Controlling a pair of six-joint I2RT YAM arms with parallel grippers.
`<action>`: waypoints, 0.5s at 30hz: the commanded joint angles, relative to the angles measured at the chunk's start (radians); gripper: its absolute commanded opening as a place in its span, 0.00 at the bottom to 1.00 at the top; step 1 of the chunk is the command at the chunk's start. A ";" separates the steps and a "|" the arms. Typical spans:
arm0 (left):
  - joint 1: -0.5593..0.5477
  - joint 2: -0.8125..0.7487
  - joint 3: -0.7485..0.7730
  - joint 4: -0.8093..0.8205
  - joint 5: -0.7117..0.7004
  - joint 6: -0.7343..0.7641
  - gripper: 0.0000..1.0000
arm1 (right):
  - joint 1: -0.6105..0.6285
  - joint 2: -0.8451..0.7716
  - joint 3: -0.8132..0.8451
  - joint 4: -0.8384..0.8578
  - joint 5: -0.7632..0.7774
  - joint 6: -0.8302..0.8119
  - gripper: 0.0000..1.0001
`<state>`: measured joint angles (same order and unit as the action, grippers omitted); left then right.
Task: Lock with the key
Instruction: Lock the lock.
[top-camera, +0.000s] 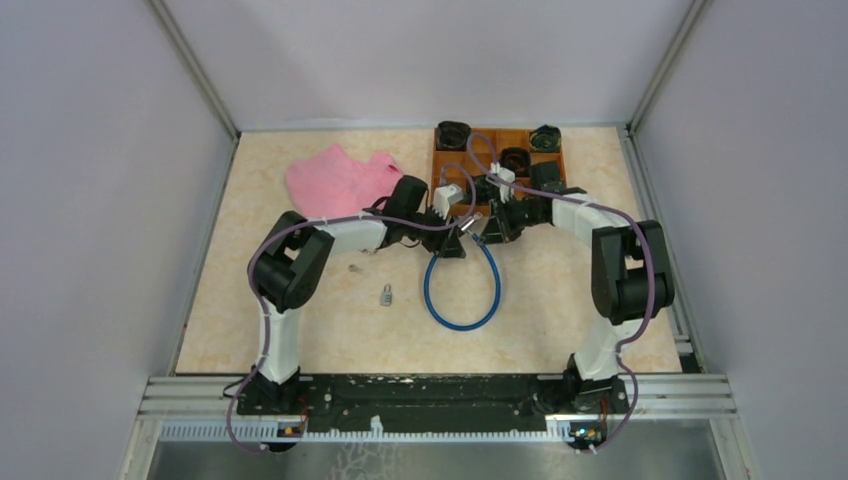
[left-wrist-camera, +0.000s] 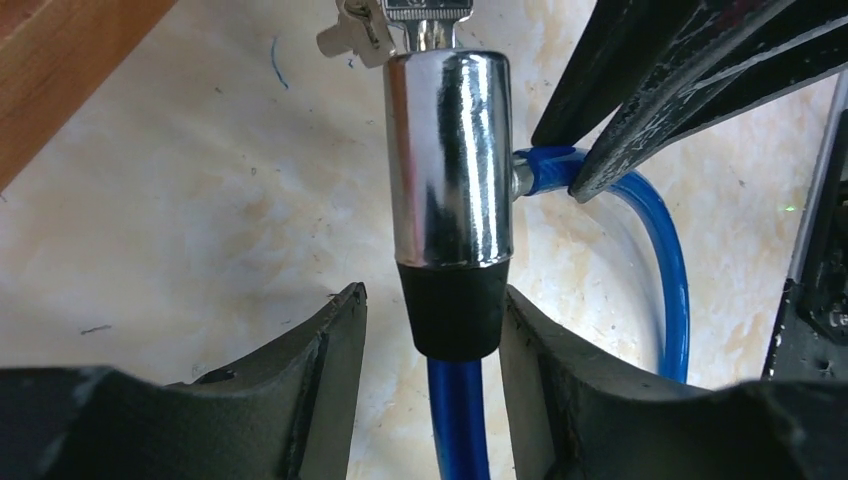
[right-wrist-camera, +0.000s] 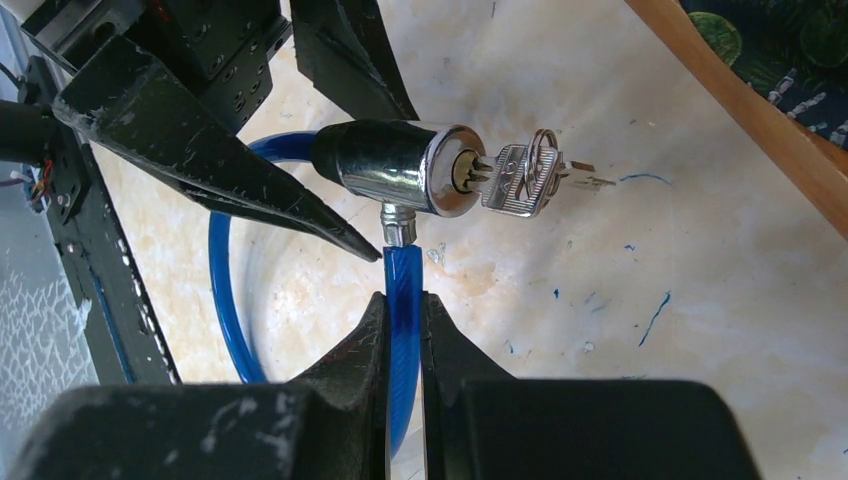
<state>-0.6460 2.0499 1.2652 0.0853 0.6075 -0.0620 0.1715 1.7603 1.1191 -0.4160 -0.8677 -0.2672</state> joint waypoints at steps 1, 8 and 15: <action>0.000 0.002 0.033 0.016 0.057 -0.015 0.56 | -0.007 -0.049 -0.002 0.037 -0.065 -0.020 0.00; 0.003 -0.026 0.032 0.016 0.060 -0.004 0.61 | -0.007 -0.047 -0.002 0.034 -0.064 -0.026 0.00; 0.015 -0.040 0.042 0.018 0.069 -0.009 0.61 | -0.007 -0.037 -0.004 0.028 -0.063 -0.029 0.00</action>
<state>-0.6415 2.0487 1.2732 0.0853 0.6483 -0.0696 0.1715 1.7603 1.1187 -0.4129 -0.8707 -0.2783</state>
